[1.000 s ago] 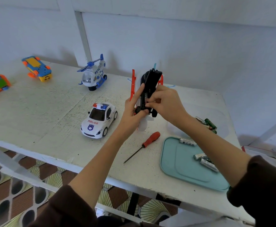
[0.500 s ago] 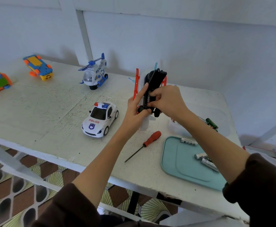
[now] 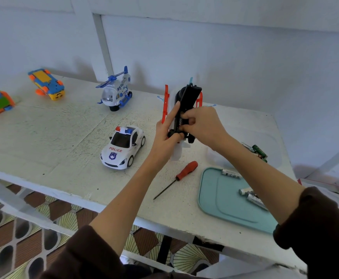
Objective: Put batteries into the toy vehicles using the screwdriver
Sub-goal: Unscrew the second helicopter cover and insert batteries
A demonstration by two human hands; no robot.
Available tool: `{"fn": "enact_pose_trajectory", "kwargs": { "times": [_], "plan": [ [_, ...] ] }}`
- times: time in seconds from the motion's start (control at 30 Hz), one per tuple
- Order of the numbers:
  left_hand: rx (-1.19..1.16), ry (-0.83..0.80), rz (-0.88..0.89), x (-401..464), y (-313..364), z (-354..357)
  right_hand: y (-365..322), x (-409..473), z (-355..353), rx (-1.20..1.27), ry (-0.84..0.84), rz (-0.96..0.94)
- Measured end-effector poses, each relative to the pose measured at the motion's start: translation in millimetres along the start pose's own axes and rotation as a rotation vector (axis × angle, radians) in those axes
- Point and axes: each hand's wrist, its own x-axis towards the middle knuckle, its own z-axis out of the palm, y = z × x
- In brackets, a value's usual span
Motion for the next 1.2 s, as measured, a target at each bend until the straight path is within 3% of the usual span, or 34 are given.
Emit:
{"fn": "enact_pose_trajectory", "kwargs": {
  "times": [0.17,0.43,0.6,0.73,1.2],
  "plan": [
    [0.019,-0.015,0.05,-1.6,-1.9,0.8,16.4,-23.2,-23.3,0.225,-0.058,-0.018],
    [-0.018,-0.011,0.086,-5.4,3.0,4.0,64.3,-92.6,-44.9,0.068,-0.284,0.134],
    [0.006,0.045,0.061,-6.5,-2.6,0.8,86.2,-124.2,-22.6,-0.127,-0.224,-0.004],
    [0.028,0.053,0.067,-7.6,-2.6,0.8,87.9,-131.8,-9.5,-0.097,-0.127,0.083],
    [0.002,0.025,0.077,-10.9,-2.0,1.3,89.3,-126.7,1.6,-0.166,-0.185,0.079]
  ]
}}
